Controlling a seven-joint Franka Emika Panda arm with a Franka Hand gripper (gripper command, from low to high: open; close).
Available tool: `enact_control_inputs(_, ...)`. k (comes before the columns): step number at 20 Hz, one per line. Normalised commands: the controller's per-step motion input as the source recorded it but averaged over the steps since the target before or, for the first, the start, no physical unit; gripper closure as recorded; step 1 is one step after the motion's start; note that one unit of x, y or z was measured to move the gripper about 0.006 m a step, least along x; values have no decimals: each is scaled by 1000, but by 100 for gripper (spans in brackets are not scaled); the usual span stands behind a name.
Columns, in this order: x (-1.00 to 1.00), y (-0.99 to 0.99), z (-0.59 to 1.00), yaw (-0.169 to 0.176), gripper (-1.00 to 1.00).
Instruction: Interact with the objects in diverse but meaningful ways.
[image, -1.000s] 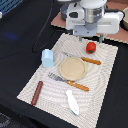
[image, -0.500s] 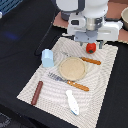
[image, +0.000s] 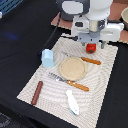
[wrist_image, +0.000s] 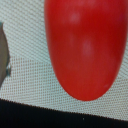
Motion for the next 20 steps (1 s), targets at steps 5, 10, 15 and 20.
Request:
enact_control_inputs(5,492,362,-108,0,100)
enact_control_inputs(10,426,281,-154,0,100)
enact_control_inputs(15,334,165,-164,-4,100)
enact_control_inputs(20,262,61,-163,-10,100)
